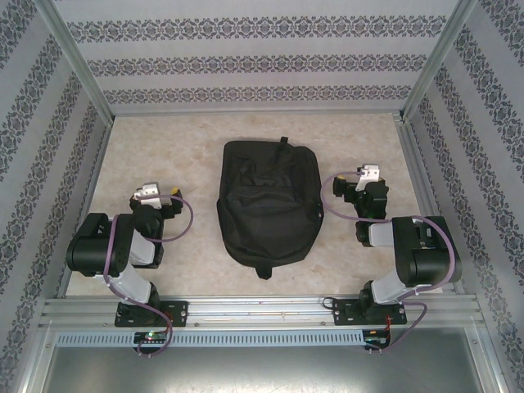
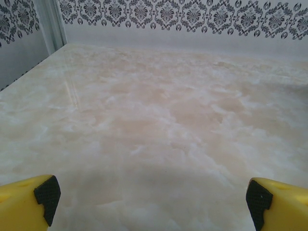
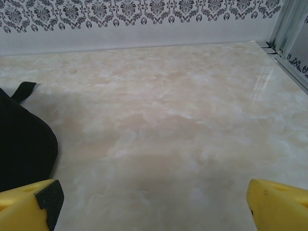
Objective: Pack the student bag
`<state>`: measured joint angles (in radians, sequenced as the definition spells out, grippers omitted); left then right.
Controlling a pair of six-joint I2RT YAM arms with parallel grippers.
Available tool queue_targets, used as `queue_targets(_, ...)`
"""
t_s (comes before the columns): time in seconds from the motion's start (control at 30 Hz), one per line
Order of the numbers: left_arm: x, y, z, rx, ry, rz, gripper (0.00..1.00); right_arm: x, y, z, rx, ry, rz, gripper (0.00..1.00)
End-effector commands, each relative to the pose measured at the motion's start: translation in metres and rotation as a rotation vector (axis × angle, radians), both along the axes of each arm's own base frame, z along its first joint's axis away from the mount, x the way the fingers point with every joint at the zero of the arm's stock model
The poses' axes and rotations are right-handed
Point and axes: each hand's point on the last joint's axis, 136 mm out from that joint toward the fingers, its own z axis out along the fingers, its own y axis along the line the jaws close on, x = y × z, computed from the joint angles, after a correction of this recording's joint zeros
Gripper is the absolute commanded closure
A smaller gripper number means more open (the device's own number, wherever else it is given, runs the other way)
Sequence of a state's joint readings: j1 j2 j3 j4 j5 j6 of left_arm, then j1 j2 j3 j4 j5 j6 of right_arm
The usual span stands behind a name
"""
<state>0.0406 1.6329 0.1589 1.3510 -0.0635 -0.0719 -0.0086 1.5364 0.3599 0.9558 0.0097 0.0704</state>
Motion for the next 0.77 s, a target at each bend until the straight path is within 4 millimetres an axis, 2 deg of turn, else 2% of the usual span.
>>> queue_targets(0.0, -0.0006, 0.0005, 0.0149, -0.009, -0.067, 0.006, 0.00, 0.0010, 0.0016, 0.0069, -0.014, -0.022, 0.004, 0.02)
queue_targets(0.63, 0.0055, 0.0003, 0.0141, -0.006, -0.052, 0.002, 0.00, 0.0010, 0.0011, 0.0069, -0.014, -0.022, 0.003, 0.02)
queue_targets(0.73, -0.0003, -0.0012, 0.0143, -0.006, -0.064, -0.005, 0.00, 0.0011, 0.0012, 0.0074, -0.015, -0.024, 0.004, 0.02)
